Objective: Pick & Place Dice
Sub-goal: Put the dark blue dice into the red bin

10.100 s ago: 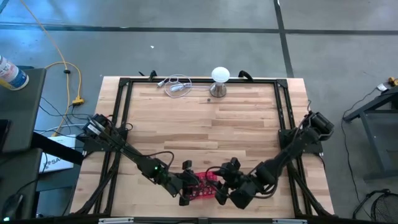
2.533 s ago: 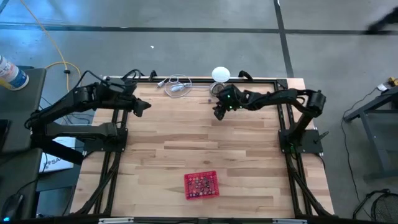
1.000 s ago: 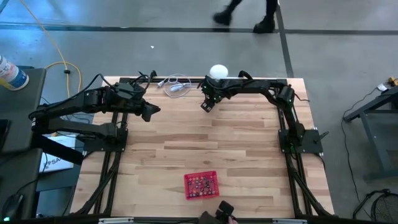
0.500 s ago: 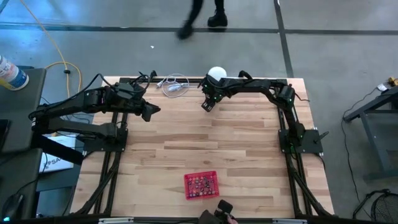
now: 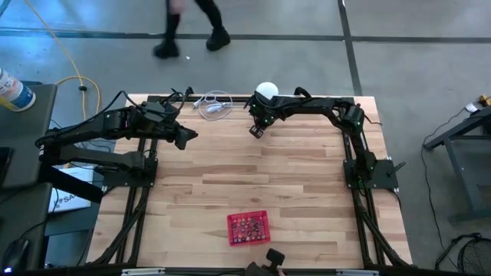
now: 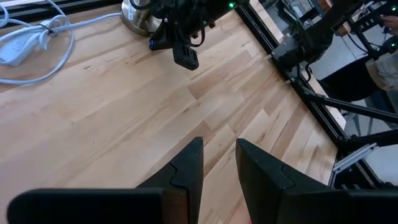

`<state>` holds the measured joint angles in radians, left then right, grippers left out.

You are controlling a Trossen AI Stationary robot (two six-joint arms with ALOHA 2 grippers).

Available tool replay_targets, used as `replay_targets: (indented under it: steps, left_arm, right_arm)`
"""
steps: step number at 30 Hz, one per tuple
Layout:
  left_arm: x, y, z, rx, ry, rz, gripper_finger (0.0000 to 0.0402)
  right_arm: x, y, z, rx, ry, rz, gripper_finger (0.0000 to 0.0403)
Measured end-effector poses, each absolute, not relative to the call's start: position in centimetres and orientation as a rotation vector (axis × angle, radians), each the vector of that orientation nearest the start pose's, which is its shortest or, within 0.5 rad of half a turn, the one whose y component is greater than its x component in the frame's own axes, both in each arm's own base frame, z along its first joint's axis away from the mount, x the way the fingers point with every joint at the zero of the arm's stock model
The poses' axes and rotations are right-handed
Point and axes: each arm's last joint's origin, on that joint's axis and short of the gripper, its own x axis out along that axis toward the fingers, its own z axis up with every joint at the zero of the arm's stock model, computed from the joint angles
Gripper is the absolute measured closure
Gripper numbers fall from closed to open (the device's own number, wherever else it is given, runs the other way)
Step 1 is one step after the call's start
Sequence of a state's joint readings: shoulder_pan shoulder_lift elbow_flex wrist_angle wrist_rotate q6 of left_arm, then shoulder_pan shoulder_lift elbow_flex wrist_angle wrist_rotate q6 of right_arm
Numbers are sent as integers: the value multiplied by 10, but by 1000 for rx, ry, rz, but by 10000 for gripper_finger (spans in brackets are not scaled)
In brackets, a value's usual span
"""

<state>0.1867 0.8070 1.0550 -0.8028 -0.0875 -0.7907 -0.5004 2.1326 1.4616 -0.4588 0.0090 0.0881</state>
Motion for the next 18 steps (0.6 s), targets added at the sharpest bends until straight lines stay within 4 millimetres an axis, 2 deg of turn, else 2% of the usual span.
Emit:
replay_targets:
  steps: [6, 12, 18]
  left_arm:
    - [140, 28, 362, -796, 424, 465, 313]
    - [140, 28, 362, -779, 423, 459, 313]
    - [140, 28, 362, -778, 426, 457, 313]
  right_arm:
    - [383, -192, 144, 330, 1090, -451, 377]
    - [381, -167, 188, 303, 1048, -402, 377]
    - [384, -122, 227, 352, 964, -316, 377]
